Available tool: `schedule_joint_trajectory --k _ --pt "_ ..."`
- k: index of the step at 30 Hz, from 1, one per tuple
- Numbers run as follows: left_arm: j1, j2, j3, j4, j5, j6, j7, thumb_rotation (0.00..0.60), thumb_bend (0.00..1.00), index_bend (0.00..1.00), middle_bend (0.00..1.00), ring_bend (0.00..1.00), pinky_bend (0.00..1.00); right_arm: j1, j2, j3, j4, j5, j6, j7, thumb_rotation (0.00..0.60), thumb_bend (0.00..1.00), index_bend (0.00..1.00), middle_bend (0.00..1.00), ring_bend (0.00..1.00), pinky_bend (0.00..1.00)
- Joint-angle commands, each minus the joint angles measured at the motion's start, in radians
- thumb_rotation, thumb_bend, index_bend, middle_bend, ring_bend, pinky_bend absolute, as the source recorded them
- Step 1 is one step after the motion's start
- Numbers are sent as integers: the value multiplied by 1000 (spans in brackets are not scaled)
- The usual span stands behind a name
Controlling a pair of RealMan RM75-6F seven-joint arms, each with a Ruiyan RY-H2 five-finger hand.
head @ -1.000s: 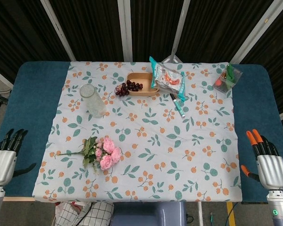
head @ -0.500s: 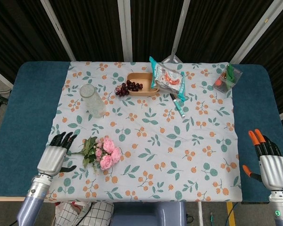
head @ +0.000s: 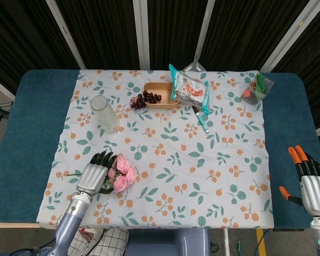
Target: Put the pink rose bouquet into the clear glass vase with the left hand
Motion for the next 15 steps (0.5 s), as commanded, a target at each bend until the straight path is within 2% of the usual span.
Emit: schedule_joint_trajectory --k 1,3,6,10,15 --pt "-14 -65 -10 80 17 56 22 600 94 97 44 2 89 -1 4 0 4 -2 0 14 600 243 0 18 62 151" --pt "-19 -100 -6 135 28 76 35 600 119 107 57 17 111 0 4 1 8 -11 5 26 600 243 0 18 62 151" --pt "-30 -138 -8 183 14 65 30 600 218 144 105 65 163 0 2 0 15 -21 11 39 600 242 0 18 62 151" --pt "-50 -172 -12 220 22 58 20 600 325 237 208 151 220 5 -3 -1 25 -28 9 56 600 243 0 18 62 151" --pt "-68 -203 -12 264 62 75 2 600 399 351 307 242 284 7 -8 -1 32 -29 6 55 600 243 0 18 62 151"
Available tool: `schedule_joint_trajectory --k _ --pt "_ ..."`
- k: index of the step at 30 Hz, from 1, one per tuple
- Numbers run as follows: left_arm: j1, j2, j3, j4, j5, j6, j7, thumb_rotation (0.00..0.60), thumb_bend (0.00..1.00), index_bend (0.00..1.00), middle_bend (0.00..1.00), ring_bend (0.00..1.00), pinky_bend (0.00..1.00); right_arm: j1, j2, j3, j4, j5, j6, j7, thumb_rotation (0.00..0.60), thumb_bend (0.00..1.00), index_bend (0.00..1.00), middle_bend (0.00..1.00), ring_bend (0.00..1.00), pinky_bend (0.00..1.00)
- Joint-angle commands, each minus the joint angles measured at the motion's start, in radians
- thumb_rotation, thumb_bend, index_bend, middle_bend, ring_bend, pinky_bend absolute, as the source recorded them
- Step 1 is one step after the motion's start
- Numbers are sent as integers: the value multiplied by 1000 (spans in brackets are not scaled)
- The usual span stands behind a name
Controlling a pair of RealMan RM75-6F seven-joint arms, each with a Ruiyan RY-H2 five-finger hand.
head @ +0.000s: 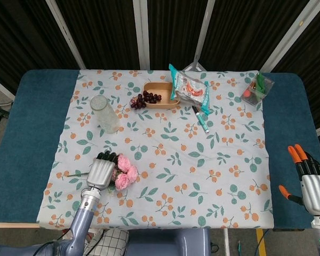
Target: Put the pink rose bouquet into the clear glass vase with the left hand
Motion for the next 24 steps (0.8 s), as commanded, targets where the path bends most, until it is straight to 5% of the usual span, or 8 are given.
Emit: schedule_joint_trajectory --k 1,7,13,18,24 --pt "-12 -18 -1 22 23 11 -20 600 418 386 340 271 307 0 -1 0 2 -4 2 3 600 242 0 18 62 151" --pt "-17 -12 -12 31 75 59 -48 600 467 511 476 375 377 -2 -3 1 7 -8 12 10 600 243 0 18 62 151" --pt "-22 49 -35 -47 81 66 -52 600 475 545 492 401 400 2 -6 2 8 3 -2 5 600 243 0 18 62 151" --pt "-36 164 -76 -262 119 41 -176 600 469 545 490 402 400 4 -11 2 7 8 -8 -9 600 243 0 18 62 151" --pt "-69 335 -203 -544 145 36 -212 600 468 546 495 402 399 8 -17 0 4 18 -25 -28 600 242 0 18 62 151"
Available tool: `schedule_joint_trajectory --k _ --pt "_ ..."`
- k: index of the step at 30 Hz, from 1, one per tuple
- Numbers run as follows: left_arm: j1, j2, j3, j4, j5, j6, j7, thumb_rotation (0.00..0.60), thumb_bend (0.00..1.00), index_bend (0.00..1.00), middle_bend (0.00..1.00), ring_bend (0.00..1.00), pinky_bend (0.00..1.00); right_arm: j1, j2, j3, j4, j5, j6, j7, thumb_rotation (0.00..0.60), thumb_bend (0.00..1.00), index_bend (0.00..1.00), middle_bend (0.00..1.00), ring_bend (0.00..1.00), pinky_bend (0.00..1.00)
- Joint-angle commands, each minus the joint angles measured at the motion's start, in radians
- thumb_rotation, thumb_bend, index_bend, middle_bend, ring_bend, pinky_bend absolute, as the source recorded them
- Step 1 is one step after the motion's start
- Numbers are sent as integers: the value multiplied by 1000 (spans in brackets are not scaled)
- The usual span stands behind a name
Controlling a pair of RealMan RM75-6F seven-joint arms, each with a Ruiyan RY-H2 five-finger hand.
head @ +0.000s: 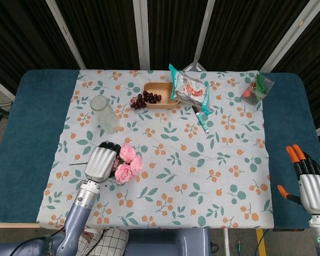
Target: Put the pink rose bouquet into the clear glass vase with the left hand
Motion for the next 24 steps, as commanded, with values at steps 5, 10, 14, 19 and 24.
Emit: schedule_joint_trajectory --k 5,10,14,19,24 --pt "-69 243 -261 -341 -70 -42 -114 600 468 548 494 401 399 7 -10 -1 -1 12 -19 -20 600 243 0 18 62 151" --pt "-99 289 -391 -359 -211 -82 -294 600 468 549 490 401 395 11 -16 6 4 33 -31 -22 600 243 0 18 62 151" --pt "-118 321 -472 -314 -328 -141 -453 600 468 550 489 401 395 16 -21 13 15 52 -47 -17 600 243 0 18 62 151" --pt "-150 350 -523 -180 -394 -226 -591 600 467 550 487 402 395 22 -26 23 31 81 -67 -10 600 243 0 18 62 151" --pt "-209 354 -546 -12 -412 -315 -730 600 468 551 486 401 395 27 -32 36 50 114 -84 -4 600 243 0 18 62 151"
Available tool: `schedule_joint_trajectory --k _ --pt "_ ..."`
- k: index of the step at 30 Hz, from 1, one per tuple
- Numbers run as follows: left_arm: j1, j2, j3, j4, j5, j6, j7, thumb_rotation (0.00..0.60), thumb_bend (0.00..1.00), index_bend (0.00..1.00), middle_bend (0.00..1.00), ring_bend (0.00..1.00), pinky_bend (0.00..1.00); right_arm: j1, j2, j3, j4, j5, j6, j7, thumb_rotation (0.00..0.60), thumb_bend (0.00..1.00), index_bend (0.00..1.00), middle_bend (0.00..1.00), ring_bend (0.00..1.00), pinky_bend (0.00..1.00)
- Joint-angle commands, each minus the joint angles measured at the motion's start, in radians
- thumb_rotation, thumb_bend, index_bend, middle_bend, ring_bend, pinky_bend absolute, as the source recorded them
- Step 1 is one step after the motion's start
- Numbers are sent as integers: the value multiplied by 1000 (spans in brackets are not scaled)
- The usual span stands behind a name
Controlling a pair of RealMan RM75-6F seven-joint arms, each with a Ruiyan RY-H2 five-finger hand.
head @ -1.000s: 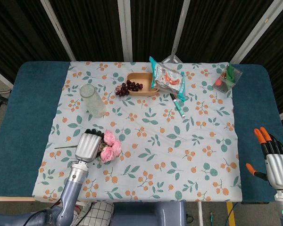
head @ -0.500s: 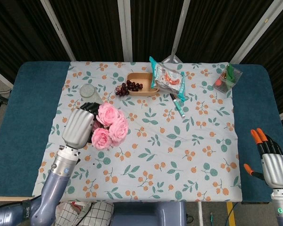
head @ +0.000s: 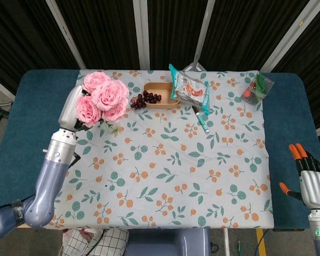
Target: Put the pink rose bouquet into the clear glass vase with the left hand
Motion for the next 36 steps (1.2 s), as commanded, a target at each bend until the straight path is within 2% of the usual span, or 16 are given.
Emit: schedule_joint_trajectory --k 1,12,18,26,36 --pt "-67 19 -33 154 -28 -94 -126 600 468 552 486 401 395 4 -4 9 10 18 -11 2 600 243 0 18 62 151" --pt "-158 19 -41 337 -18 -144 -246 600 468 553 486 401 395 18 -14 23 38 69 -55 -1 600 243 0 18 62 151" --pt "-196 -13 -5 444 -5 -143 -302 600 468 553 482 401 395 23 -19 30 44 87 -65 -7 600 243 0 18 62 151" --pt "-247 -102 51 592 48 -157 -435 600 467 553 472 398 395 30 -24 33 50 99 -81 -7 600 242 0 18 62 151" --pt "-288 -171 98 702 98 -155 -541 600 465 553 472 393 395 25 -21 31 55 97 -74 4 600 243 0 18 62 151"
